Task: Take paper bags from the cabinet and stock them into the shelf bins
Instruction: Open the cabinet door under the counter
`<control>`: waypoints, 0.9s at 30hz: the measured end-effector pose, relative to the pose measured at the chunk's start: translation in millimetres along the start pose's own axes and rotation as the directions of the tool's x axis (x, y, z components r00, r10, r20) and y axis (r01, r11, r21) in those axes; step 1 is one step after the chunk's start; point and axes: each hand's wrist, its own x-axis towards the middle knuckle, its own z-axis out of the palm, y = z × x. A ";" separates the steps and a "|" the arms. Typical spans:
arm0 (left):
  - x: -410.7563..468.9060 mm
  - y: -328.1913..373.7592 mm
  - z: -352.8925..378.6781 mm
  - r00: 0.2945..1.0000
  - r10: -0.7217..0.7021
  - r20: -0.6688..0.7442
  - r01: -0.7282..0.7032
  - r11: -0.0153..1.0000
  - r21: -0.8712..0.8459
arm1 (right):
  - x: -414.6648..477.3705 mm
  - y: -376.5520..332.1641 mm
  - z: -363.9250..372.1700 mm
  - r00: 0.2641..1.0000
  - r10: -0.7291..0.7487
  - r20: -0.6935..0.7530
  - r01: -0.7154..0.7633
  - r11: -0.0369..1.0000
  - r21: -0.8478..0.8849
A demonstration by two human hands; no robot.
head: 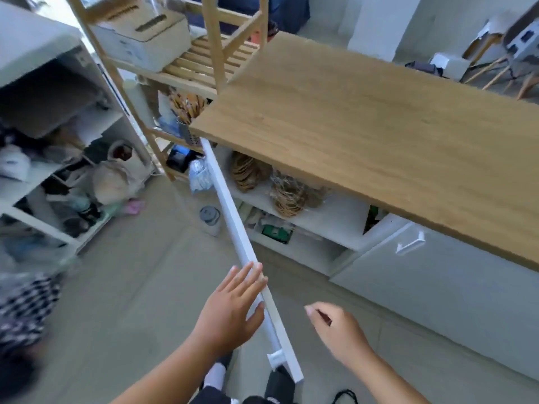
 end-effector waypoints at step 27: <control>-132.9 -167.1 -103.1 0.658 -0.749 0.083 0.734 0.662 0.152 | 132.0 -311.7 190.7 0.759 -0.403 0.512 0.639 0.310 -0.704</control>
